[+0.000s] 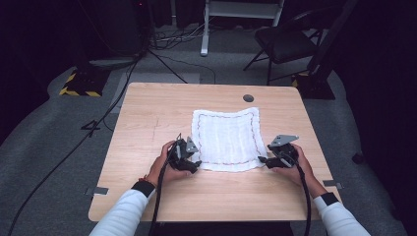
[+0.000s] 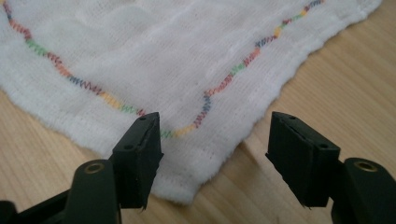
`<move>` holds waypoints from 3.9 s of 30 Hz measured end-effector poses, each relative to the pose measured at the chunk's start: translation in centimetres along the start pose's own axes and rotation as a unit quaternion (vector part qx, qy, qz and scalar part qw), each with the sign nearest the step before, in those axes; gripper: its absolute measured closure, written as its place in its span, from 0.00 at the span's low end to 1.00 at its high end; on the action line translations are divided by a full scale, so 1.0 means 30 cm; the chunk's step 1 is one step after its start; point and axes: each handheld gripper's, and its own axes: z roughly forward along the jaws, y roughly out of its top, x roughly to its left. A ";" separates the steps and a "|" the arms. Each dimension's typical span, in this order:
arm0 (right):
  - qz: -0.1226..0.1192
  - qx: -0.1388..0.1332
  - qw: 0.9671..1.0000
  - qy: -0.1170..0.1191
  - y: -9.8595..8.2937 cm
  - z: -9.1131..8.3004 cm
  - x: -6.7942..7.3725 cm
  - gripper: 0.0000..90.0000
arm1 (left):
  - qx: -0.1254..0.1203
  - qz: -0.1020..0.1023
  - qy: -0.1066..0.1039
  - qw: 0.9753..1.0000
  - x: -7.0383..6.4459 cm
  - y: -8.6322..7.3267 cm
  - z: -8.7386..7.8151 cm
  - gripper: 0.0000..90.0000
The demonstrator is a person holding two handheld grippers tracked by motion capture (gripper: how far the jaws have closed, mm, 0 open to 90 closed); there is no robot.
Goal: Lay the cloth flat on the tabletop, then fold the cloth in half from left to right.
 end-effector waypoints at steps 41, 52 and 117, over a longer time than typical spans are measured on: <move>-0.036 -0.074 0.996 0.039 0.017 -0.105 0.186 0.37 | -0.072 -0.071 0.036 0.994 0.175 0.022 -0.126 0.21; -0.099 -0.088 0.986 0.098 0.183 0.028 0.322 0.47 | -0.079 -0.128 0.058 0.987 0.359 0.134 0.029 0.21; -0.152 -0.068 0.979 0.115 0.383 0.268 0.583 0.91 | -0.049 -0.176 0.022 0.983 0.366 0.203 0.249 0.91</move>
